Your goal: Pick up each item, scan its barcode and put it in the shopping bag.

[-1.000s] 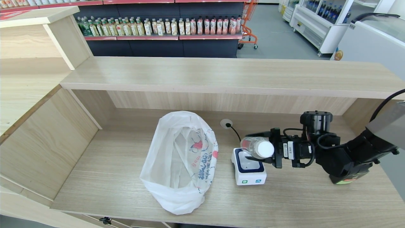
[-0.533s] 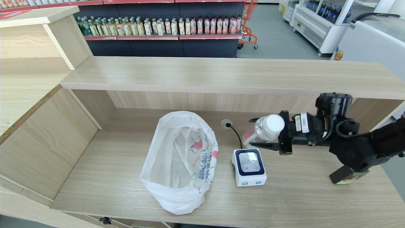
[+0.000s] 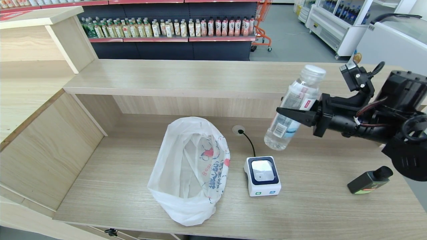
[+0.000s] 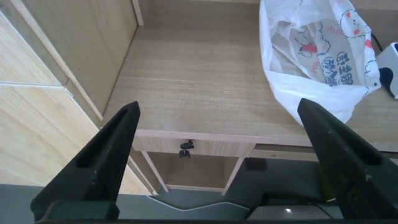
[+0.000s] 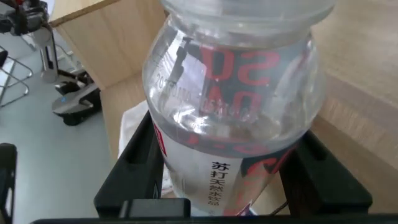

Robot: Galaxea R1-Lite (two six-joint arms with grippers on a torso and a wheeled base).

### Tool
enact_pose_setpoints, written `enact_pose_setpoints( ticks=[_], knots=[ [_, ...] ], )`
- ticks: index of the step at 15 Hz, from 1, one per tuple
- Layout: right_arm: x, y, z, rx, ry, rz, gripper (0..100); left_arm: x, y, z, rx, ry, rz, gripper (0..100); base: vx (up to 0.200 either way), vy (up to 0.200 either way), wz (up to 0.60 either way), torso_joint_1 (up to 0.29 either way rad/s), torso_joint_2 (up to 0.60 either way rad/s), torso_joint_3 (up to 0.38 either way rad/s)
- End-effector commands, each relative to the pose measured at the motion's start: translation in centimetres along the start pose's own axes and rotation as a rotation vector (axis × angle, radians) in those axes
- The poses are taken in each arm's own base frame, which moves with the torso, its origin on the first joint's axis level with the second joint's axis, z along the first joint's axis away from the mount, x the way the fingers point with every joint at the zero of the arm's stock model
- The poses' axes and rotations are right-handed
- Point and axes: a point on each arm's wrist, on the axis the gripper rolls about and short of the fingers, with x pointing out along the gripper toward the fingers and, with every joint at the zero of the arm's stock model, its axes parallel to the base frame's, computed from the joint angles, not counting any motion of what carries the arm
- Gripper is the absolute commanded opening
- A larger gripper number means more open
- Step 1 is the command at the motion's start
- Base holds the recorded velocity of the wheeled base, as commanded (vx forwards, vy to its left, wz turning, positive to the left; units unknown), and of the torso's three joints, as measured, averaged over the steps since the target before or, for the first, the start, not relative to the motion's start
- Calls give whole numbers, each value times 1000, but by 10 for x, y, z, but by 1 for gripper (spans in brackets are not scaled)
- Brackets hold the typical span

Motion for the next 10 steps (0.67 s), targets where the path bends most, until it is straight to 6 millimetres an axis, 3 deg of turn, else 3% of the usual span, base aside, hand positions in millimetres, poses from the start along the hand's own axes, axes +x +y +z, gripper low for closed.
enact_pose_setpoints(
  ticks=[1,4,10],
  knots=[
    [-17,19,-5,64,19,-9,0,0,0,0,-1,1,1,100,0,0,0,0,0,0],
    [-22,28,-21,111,63,0,0,0,0,0,2,1,1,100,0,0,0,0,0,0],
    [-17,31,-25,119,66,16,0,0,0,0,2,1,1,100,0,0,0,0,0,0]
  ],
)
